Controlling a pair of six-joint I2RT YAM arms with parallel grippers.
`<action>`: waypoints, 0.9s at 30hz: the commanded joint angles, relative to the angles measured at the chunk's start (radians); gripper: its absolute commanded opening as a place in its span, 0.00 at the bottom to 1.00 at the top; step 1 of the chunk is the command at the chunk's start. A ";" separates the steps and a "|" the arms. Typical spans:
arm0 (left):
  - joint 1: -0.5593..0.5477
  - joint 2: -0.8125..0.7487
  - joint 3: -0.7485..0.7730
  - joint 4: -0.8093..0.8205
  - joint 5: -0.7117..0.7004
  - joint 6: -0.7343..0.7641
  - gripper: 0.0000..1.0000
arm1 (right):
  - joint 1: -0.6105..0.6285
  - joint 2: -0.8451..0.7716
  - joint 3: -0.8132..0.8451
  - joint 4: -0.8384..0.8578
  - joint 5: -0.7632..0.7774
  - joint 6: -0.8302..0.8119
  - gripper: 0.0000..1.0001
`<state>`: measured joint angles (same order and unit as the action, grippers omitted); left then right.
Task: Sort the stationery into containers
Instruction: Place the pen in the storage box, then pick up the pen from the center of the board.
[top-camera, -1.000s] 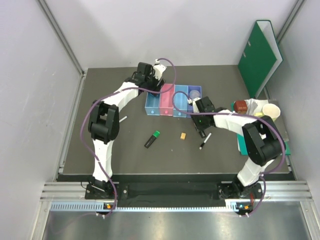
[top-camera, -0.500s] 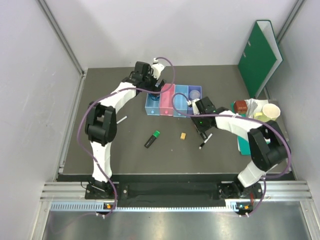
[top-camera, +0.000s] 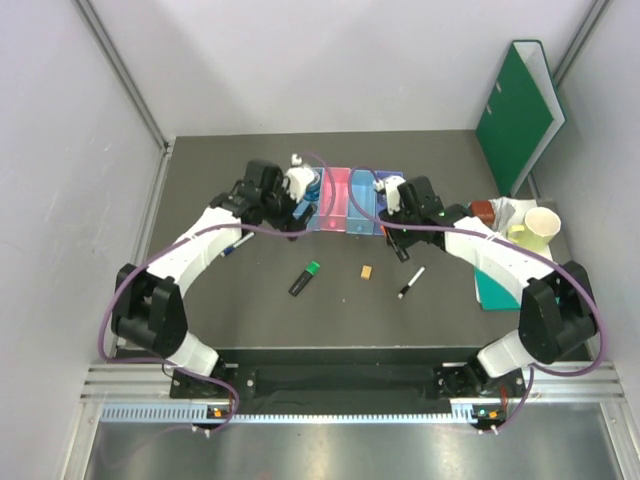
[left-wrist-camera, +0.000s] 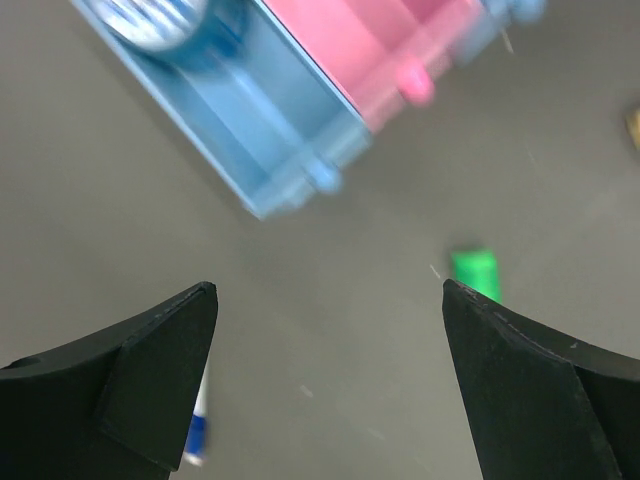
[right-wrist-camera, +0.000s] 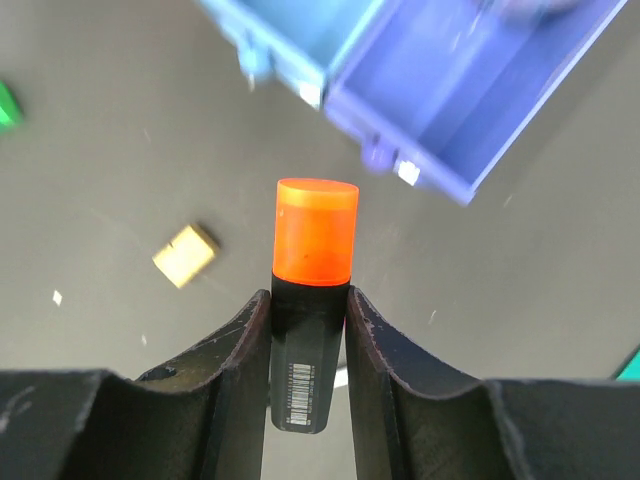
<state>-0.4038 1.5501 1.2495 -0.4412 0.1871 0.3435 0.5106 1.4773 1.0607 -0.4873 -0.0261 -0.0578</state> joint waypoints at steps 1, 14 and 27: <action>-0.070 -0.079 -0.148 -0.067 -0.031 0.000 0.99 | 0.017 -0.020 0.142 0.068 -0.002 -0.023 0.15; -0.174 -0.030 -0.265 -0.004 -0.106 -0.006 0.99 | 0.016 0.306 0.439 0.226 0.023 0.007 0.14; -0.205 0.122 -0.219 0.041 -0.094 -0.049 0.87 | -0.012 0.526 0.605 0.294 0.068 0.027 0.14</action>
<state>-0.6060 1.6558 0.9966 -0.4511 0.0887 0.3084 0.5053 1.9724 1.5871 -0.2653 0.0193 -0.0471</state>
